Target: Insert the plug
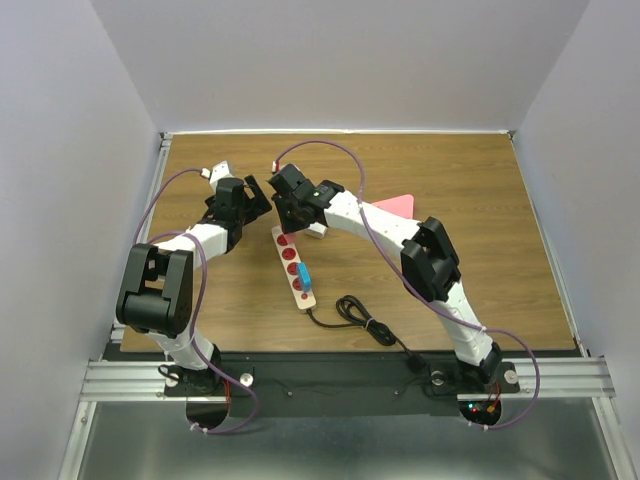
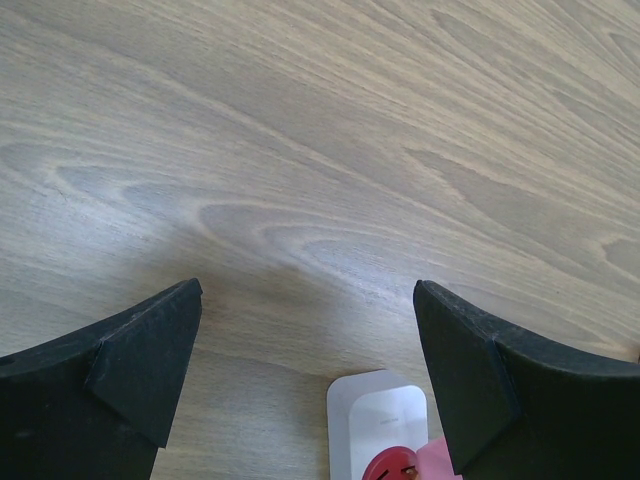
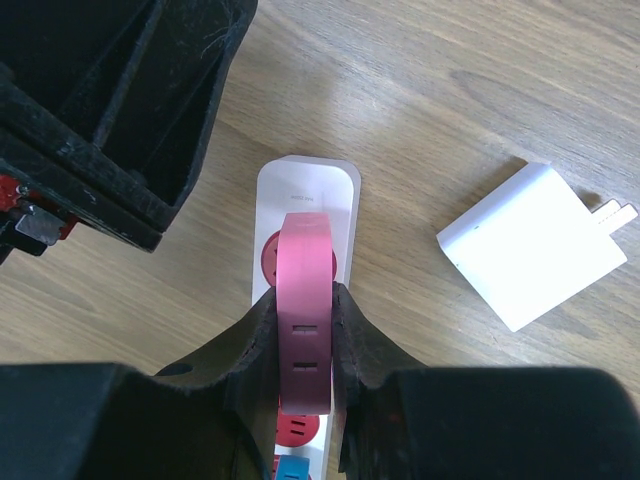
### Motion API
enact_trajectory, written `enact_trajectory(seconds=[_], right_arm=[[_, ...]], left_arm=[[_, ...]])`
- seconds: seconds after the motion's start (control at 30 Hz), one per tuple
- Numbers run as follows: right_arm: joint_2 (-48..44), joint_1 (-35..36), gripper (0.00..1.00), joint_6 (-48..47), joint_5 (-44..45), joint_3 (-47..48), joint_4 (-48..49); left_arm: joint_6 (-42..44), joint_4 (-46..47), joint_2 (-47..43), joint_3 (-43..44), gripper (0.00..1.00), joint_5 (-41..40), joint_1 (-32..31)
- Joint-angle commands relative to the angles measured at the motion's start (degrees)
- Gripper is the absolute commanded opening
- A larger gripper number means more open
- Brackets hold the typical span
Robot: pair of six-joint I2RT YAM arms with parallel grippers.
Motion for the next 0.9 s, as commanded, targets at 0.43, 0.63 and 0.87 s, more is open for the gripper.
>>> enact_trajectory(seconds=[0.43, 0.63, 0.87], right_arm=[[4.35, 1.84, 0.01, -0.74, 3.33, -0.30, -3.58], [4.53, 2.10, 0.00, -0.83, 6.05, -0.48, -4.98], [4.70, 2.10, 0.00, -1.00, 7.81, -0.92, -6.04]], left_arm=[[1.21, 2.11, -1.96, -0.70, 0.99, 0.26, 0.08], [1.21, 2.11, -2.22, -0.70, 0.99, 0.34, 0.08], [1.30, 2.11, -2.40, -0.88, 0.99, 0.34, 0.17]])
